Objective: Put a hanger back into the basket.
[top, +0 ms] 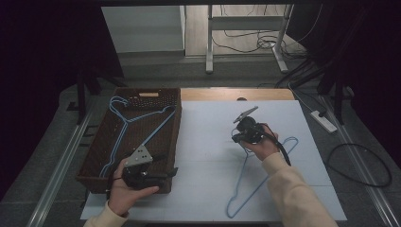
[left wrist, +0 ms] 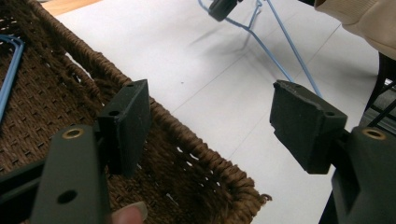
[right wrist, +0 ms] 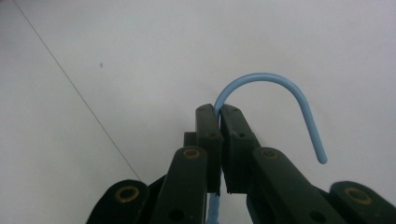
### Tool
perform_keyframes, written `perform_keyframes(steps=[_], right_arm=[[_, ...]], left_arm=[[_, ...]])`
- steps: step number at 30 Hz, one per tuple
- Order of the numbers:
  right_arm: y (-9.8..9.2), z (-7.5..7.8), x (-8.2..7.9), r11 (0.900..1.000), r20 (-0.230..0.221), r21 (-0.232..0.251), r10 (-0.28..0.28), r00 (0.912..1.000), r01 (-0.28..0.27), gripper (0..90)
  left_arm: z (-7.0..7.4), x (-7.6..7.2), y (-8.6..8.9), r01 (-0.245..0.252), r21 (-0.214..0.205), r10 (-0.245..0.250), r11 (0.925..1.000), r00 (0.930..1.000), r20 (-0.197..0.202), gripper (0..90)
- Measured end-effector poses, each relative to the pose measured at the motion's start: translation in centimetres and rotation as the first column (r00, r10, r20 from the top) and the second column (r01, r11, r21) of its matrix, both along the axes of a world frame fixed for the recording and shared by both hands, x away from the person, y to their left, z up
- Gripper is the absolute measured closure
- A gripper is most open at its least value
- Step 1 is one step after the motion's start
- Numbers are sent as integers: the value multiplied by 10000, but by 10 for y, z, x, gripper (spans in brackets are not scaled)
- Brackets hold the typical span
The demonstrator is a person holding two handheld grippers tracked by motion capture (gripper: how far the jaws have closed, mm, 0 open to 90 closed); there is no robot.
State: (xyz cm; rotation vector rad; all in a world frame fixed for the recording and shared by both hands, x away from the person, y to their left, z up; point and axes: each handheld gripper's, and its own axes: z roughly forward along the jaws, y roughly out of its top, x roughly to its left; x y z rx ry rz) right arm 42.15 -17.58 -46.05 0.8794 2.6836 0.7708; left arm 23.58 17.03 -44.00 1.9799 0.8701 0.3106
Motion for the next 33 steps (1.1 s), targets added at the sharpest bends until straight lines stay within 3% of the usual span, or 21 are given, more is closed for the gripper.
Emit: perform_keyframes(steps=[4,10,22,28,33], right_arm=[[-7,8,-13,9973,555,726,-144,9984,104,875],[-16,14,-28,9888,1014,1486,-262,9945,109,875],[-23,18,-37,9762,1083,2166,-349,9935,106,876],[-22,19,-41,9696,1102,2446,-315,9934,37,876],[-21,20,-44,9679,1111,2515,-291,9934,3,876]], left_arm=[[0,0,-2,37,29,-37,10000,10000,-5,298],[1,1,-6,112,56,-112,9999,9999,-12,298],[4,6,-40,727,86,-724,9973,9967,-355,299],[1,13,-72,1259,51,-1249,9920,9879,-915,300],[-1,19,-89,1365,42,-1351,9906,9842,-1144,301]])
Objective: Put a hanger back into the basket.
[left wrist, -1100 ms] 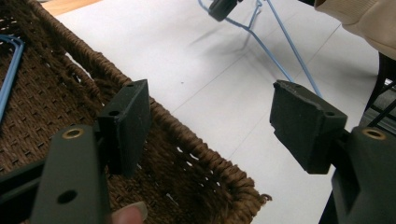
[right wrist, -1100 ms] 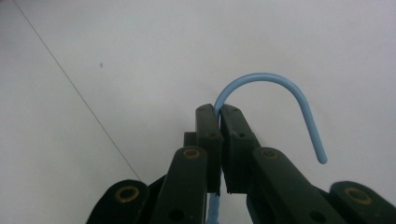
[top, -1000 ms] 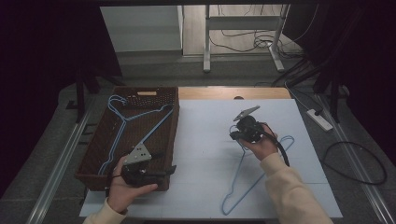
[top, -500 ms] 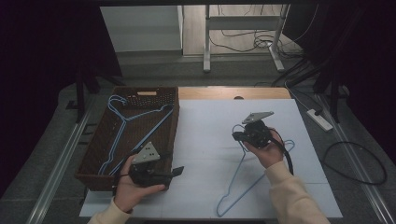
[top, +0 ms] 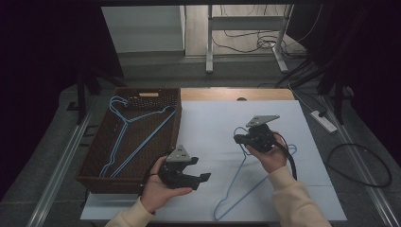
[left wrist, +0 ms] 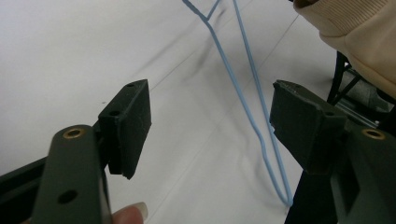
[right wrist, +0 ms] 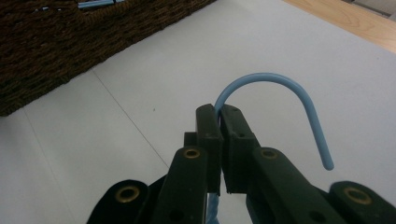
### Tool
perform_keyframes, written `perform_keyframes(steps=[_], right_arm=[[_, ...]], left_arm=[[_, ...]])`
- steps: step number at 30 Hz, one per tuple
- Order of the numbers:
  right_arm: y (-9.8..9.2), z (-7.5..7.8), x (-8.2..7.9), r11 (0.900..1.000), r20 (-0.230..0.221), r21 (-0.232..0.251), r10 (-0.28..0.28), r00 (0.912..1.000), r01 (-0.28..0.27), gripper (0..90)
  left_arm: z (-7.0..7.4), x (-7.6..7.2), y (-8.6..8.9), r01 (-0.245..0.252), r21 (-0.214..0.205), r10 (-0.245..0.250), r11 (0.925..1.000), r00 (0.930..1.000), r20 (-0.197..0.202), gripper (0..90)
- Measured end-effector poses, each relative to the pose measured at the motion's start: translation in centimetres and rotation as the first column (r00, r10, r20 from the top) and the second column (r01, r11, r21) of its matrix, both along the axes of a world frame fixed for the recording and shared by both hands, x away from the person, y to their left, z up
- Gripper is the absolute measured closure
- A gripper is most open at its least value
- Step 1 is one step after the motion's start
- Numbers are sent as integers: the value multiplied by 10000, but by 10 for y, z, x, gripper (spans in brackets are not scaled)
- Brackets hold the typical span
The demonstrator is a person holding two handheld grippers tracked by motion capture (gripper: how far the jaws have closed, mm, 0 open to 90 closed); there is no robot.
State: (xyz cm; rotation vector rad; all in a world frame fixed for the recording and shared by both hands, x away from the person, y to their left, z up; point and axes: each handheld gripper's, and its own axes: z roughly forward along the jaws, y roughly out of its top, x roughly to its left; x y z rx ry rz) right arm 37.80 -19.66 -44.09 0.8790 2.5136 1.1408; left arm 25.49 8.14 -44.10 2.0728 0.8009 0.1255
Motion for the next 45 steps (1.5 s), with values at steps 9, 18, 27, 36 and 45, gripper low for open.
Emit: perform_keyframes(steps=[9,18,27,36,45], right_arm=[[2,2,-3,9999,68,151,33,10000,-34,876],[3,4,-4,9998,84,219,31,10000,-32,876],[4,3,-5,9997,82,244,-9,10000,7,876],[3,4,-5,9995,144,312,-113,9998,108,876],[-3,7,-7,9974,231,714,-151,9996,134,873]], left_arm=[[-16,7,-35,630,215,-616,9978,9961,-628,304],[-38,20,-62,813,527,-746,9953,9902,-1181,312],[-56,33,-82,1000,572,-892,9933,9819,-1673,468],[-65,41,-91,1285,313,-1175,9912,9639,-2390,761],[-64,44,-84,753,-43,-733,9972,9545,-2891,837]])
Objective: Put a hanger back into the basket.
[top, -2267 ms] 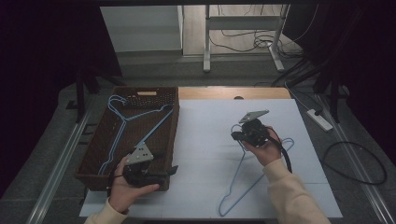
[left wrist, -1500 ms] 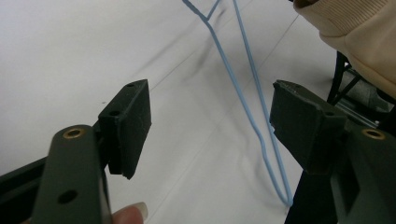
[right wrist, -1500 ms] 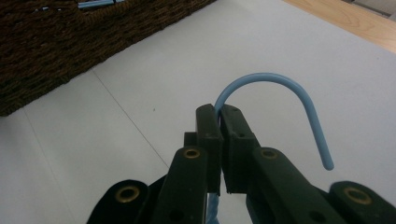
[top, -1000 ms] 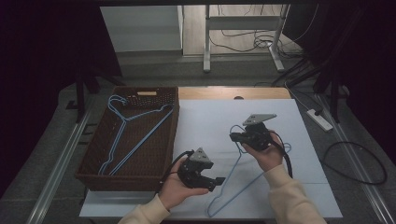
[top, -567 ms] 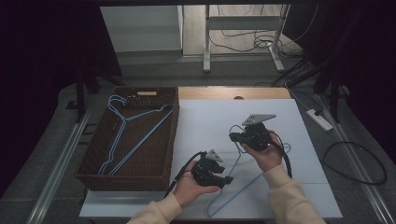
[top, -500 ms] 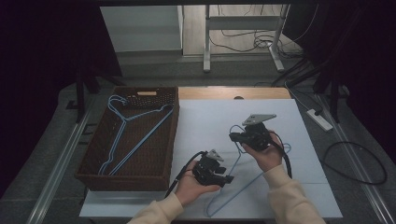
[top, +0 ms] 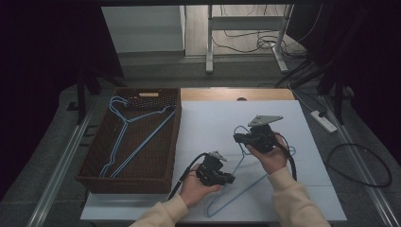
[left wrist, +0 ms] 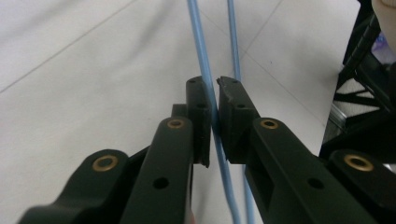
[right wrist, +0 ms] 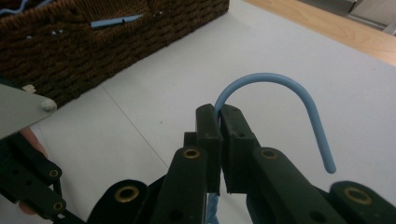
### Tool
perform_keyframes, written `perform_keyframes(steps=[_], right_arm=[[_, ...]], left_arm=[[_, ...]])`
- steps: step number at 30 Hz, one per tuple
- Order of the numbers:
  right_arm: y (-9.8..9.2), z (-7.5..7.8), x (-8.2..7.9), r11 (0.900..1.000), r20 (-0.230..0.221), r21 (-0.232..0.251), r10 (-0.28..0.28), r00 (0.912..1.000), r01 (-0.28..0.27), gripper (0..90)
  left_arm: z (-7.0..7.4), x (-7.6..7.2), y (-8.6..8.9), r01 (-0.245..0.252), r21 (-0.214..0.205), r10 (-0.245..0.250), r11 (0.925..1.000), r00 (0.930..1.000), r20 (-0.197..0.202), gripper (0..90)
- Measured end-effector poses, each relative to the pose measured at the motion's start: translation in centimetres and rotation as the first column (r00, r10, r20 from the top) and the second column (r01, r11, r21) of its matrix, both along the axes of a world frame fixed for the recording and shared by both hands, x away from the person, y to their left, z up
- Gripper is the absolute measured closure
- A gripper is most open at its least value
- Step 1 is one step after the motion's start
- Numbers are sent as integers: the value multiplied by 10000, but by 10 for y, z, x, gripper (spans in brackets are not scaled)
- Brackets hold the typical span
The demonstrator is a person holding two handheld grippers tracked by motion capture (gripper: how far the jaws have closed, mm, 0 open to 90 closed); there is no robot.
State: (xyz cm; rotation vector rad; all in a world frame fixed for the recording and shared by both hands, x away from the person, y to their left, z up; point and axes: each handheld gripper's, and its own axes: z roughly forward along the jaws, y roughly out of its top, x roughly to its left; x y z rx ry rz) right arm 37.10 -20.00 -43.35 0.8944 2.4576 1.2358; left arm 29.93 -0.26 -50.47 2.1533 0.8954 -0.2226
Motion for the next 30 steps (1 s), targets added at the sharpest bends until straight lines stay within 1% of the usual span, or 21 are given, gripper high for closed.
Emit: perform_keyframes(steps=[1,3,8,11,15,18,20,21,22,23,25,27,29,30], right_arm=[[-1,1,-1,10000,56,42,-1,10000,1,872],[-5,4,-3,9997,180,256,-39,9998,34,867],[-11,12,-10,9986,581,524,-69,9983,38,849],[-13,15,-16,9982,743,598,-24,9972,-20,796],[-16,16,-24,9974,832,724,-20,9965,-40,673],[-22,17,-31,9943,902,1062,-59,9959,-37,591],[-26,17,-35,9924,939,1229,-67,9956,-49,564],[-28,18,-38,9915,946,1300,-93,9955,-31,537],[-28,18,-38,9915,946,1300,-93,9955,-31,537],[-32,17,-42,9898,989,1426,-155,9950,12,503],[-39,14,-47,9889,1075,1482,-265,9938,104,465],[-44,12,-50,9878,1097,1552,-326,9934,153,447],[-51,11,-53,9830,1090,1823,-413,9932,209,434],[-51,11,-53,9830,1090,1823,-413,9932,209,434]], left_arm=[[0,1,2,-103,-102,102,9999,9999,-61,843],[1,1,5,-264,-246,263,9993,9996,-58,858],[6,-1,12,-514,-545,529,9972,9983,252,868],[10,-3,15,-570,-630,596,9964,9974,411,869],[15,-4,18,-696,-740,737,9948,9959,534,869],[19,-4,23,-831,-831,888,9931,9938,676,869],[23,-5,26,-889,-870,954,9922,9927,735,869],[23,-5,26,-889,-870,954,9922,9927,735,870],[26,-6,28,-964,-859,1031,9916,9917,769,870],[29,-6,30,-991,-879,1062,9912,9911,800,869],[36,-8,34,-1089,-985,1177,9892,9891,882,869],[41,-9,37,-1122,-1089,1229,9877,9877,968,870],[44,-9,39,-1157,-1127,1271,9869,9868,1005,869],[47,-9,40,-1183,-1165,1306,9861,9859,1045,869]])
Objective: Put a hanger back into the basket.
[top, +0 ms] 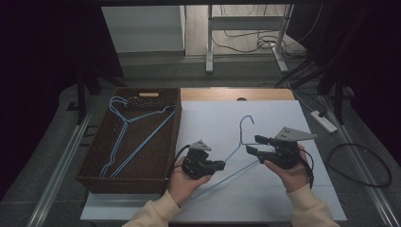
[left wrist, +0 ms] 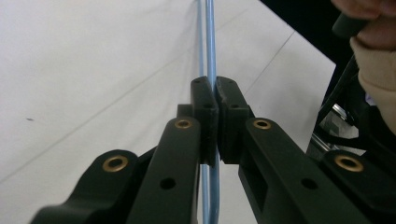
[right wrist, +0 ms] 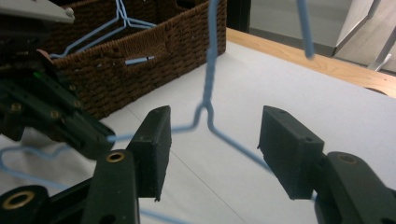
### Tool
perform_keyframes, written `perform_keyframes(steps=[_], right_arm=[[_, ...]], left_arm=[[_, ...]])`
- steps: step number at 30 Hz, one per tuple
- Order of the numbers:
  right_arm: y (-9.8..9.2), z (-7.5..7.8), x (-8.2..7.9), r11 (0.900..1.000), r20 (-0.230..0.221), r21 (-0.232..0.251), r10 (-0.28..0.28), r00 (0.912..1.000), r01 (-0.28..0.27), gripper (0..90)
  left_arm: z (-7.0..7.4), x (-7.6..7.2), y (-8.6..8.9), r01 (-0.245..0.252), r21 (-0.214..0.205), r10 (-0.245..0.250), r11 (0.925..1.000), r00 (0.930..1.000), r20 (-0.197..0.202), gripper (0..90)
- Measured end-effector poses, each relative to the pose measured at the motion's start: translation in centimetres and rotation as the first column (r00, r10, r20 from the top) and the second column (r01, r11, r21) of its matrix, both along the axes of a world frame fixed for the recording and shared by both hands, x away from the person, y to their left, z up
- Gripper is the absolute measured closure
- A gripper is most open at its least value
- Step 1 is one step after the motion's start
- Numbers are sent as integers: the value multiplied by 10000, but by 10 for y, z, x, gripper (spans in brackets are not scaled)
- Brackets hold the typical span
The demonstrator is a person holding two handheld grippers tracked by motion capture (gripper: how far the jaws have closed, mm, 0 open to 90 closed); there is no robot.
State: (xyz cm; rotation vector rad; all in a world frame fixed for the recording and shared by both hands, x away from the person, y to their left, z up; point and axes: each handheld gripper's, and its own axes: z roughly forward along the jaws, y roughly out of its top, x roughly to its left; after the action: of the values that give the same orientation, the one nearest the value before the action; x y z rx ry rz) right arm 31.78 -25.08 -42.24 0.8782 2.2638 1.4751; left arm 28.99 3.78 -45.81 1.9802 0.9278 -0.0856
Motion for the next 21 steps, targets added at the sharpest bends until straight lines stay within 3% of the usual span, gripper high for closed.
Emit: perform_keyframes(steps=[5,9,15,21], right_arm=[[-21,2,-11,9976,373,553,-437,9984,416,425],[-28,2,-14,9966,295,720,-416,9987,394,420],[-34,-12,-15,9983,-109,471,-346,9993,351,414],[-35,-22,-12,9990,-406,241,-378,9985,388,410]], left_arm=[[18,-1,13,-295,-143,300,9995,9989,365,870],[27,-1,22,-405,-355,423,9985,9979,498,870],[47,-2,46,-553,-815,615,9951,9952,759,870],[60,-2,68,-603,-987,704,9933,9923,1017,870]])
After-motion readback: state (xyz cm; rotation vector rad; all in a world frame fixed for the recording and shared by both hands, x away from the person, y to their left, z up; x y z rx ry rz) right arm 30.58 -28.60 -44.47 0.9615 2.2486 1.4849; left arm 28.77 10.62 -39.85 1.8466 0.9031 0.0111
